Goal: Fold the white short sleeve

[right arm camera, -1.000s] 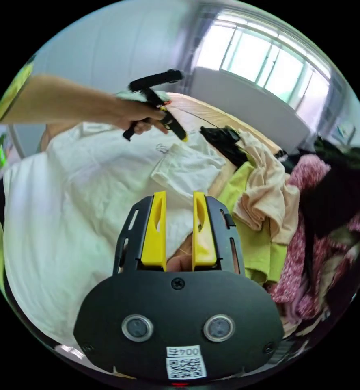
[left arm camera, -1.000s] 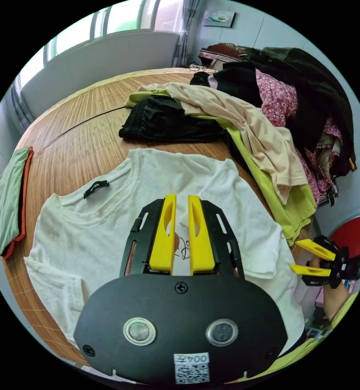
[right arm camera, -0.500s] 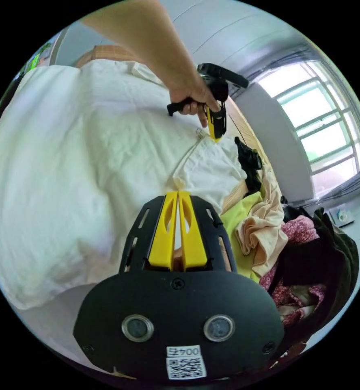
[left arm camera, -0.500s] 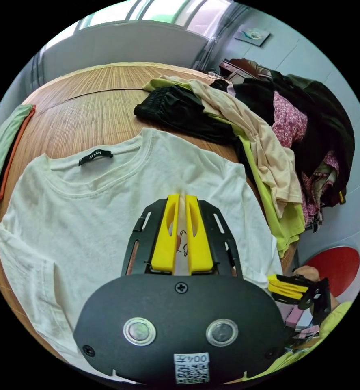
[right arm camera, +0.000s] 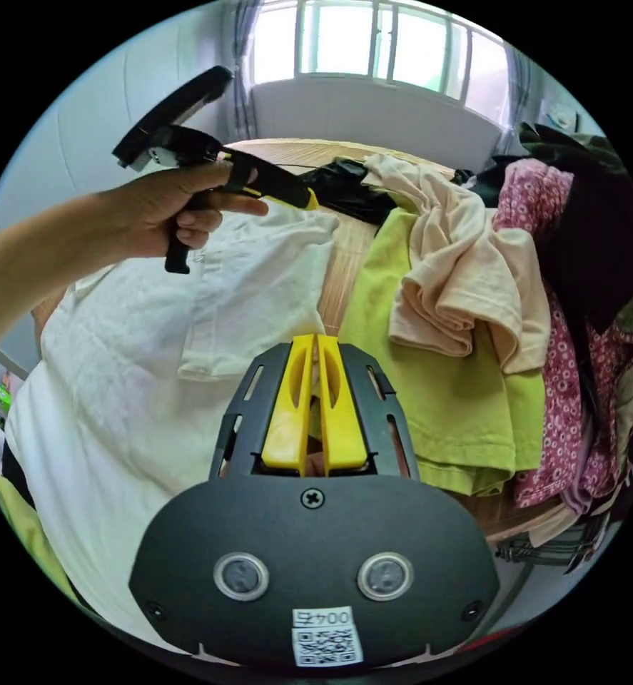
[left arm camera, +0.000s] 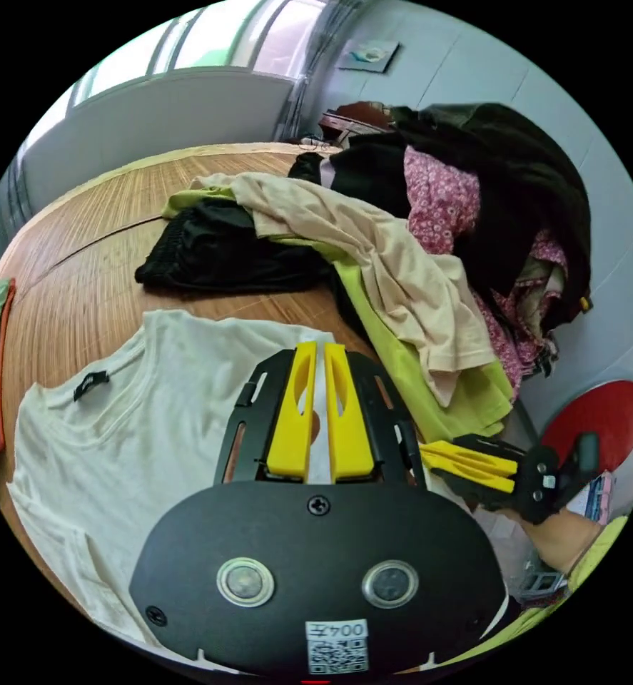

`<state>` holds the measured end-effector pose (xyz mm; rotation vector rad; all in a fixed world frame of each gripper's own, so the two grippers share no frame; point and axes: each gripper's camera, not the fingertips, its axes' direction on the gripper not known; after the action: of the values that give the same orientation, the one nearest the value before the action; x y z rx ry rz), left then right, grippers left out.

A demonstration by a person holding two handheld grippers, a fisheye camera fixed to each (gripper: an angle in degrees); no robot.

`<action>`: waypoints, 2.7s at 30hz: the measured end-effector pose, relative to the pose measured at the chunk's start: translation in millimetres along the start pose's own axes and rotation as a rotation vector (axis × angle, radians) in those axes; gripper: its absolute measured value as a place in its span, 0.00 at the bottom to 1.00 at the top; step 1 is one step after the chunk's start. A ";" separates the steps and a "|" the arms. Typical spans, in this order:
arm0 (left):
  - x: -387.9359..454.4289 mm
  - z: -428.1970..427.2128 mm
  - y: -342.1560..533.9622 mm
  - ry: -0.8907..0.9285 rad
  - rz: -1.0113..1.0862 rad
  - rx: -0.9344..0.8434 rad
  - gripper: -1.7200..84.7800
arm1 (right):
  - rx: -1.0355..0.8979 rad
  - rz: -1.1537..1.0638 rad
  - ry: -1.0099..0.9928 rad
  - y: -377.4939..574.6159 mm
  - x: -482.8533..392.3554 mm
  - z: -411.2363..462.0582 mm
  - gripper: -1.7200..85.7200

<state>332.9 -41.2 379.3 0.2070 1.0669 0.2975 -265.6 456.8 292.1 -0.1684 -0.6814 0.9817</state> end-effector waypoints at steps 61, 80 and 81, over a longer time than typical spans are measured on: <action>-170.4 -32.0 32.9 0.026 -0.334 0.082 0.02 | -0.092 0.346 -0.438 -173.0 191.3 66.8 0.07; -292.4 -163.1 115.5 -0.248 -0.432 0.091 0.02 | -0.110 -0.073 -0.085 -103.0 10.7 24.9 0.05; -302.8 -153.3 120.1 -0.284 -0.448 0.036 0.02 | -0.111 -0.065 -0.100 -102.8 12.3 25.8 0.05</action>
<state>45.0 -26.9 595.0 0.0363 0.8093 -0.1517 -203.6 404.8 361.7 -0.1936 -0.8291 0.8948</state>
